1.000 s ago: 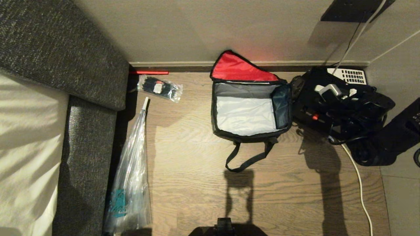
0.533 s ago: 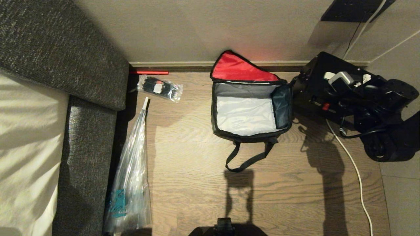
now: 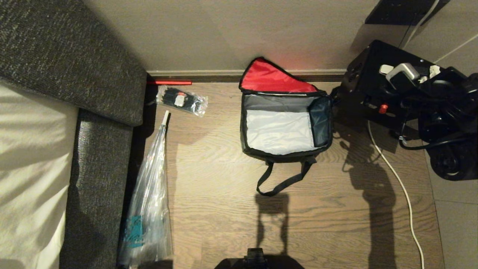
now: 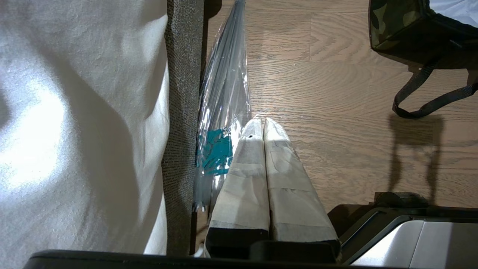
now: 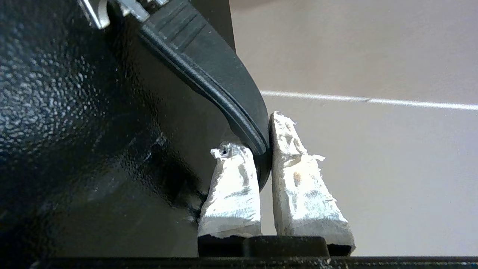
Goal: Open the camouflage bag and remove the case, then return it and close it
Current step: Place the black box back
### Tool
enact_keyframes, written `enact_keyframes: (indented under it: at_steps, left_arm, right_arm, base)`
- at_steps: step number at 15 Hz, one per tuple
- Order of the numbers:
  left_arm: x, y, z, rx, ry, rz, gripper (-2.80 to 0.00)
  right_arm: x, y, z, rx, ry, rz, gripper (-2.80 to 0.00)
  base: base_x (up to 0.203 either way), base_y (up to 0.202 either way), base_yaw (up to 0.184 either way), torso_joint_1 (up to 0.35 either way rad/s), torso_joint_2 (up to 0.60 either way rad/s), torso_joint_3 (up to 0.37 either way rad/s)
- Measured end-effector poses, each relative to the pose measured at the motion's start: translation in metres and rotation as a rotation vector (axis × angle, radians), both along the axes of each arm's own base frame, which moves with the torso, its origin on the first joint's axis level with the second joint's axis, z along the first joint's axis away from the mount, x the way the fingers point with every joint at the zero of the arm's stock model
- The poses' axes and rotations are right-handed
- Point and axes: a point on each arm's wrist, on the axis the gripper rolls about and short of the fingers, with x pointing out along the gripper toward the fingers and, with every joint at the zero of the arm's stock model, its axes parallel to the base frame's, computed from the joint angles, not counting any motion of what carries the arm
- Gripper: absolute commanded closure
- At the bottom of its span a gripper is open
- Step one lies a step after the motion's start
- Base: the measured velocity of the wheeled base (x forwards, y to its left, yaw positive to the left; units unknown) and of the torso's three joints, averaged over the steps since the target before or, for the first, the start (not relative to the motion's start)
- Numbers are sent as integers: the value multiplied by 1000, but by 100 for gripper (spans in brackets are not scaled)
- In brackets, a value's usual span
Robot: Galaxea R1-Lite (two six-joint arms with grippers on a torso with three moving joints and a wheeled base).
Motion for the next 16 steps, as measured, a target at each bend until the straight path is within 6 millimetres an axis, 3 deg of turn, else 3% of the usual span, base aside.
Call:
enact_keyframes:
  at_steps: [16]
  left_arm:
    - [0, 0, 0, 0, 0, 0, 0]
  right_arm:
    - [-39, 92, 35, -44, 8, 262, 0]
  base:
    - [0, 0, 0, 0, 0, 0]
